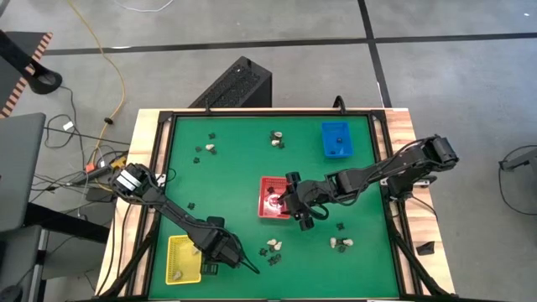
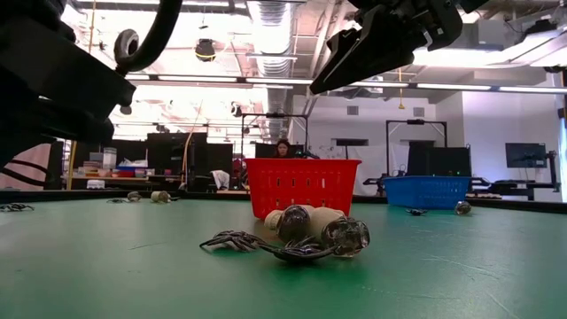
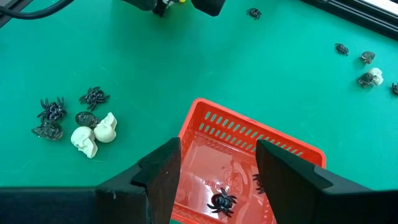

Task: Sort Halloween decoration
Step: Put the white skull toy into the yellow bin

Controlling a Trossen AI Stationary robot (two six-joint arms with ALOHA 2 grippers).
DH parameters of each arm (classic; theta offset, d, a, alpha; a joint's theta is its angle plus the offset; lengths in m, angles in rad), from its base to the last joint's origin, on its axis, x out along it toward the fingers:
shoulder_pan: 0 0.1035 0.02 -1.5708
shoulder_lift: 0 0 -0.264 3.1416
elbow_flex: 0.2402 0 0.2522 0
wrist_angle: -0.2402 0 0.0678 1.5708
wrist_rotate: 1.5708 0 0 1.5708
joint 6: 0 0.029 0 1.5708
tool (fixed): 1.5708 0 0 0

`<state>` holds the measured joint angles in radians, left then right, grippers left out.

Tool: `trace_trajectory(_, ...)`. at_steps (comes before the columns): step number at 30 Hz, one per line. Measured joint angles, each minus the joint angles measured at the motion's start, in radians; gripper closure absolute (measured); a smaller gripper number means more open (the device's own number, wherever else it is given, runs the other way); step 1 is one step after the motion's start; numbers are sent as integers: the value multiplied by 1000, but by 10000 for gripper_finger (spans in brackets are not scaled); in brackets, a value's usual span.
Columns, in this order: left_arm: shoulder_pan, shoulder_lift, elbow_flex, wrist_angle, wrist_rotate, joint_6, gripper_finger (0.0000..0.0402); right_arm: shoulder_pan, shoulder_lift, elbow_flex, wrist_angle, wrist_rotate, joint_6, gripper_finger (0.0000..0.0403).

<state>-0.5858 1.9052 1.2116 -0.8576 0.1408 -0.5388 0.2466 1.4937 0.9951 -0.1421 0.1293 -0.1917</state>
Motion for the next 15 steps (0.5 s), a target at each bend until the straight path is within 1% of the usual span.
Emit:
trace_trajectory(2,0,3,13,-5,-20,9,397,0,0,0,0,0,0,163)
trace_trajectory(6,0,6,55,0,-56,36,399,0,0,0,0,0,0,163)
trace_trajectory(15,2,6,206,-113,-171,91,401,0,0,0,0,0,0,163)
